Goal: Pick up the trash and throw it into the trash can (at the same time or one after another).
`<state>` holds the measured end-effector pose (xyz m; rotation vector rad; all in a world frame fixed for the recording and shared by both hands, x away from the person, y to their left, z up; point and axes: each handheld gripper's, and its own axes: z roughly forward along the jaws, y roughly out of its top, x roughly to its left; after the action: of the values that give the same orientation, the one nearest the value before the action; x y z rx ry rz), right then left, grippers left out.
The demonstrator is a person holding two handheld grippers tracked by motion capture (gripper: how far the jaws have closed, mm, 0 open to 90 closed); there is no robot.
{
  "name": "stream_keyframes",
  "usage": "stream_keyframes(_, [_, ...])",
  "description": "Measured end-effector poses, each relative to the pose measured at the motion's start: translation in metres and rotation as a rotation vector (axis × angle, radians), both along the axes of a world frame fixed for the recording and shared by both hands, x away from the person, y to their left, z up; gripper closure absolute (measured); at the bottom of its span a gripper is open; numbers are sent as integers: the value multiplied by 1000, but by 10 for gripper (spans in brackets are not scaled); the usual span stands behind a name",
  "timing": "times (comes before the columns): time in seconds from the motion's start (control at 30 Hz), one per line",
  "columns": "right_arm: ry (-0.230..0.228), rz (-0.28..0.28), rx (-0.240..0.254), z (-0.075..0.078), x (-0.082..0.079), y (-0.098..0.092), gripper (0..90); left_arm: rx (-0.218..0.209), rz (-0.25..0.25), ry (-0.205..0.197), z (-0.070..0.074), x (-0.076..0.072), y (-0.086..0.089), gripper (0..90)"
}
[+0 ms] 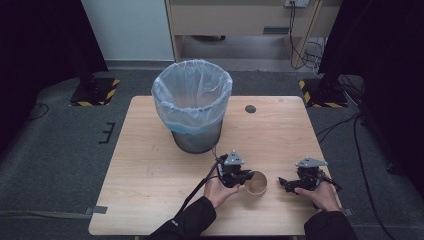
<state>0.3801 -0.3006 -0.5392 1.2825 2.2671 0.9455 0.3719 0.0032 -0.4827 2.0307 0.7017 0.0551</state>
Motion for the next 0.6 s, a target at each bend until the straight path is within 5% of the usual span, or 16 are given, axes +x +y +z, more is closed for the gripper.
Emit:
stream_keyframes(0.33, [0, 0, 0, 0, 0, 0, 8, -28, -10, -41, 23, -6, 16, 842])
stream_keyframes(0.6, [0, -2, 2, 0, 0, 0, 8, -122, -4, -107, 63, -14, 41, 842])
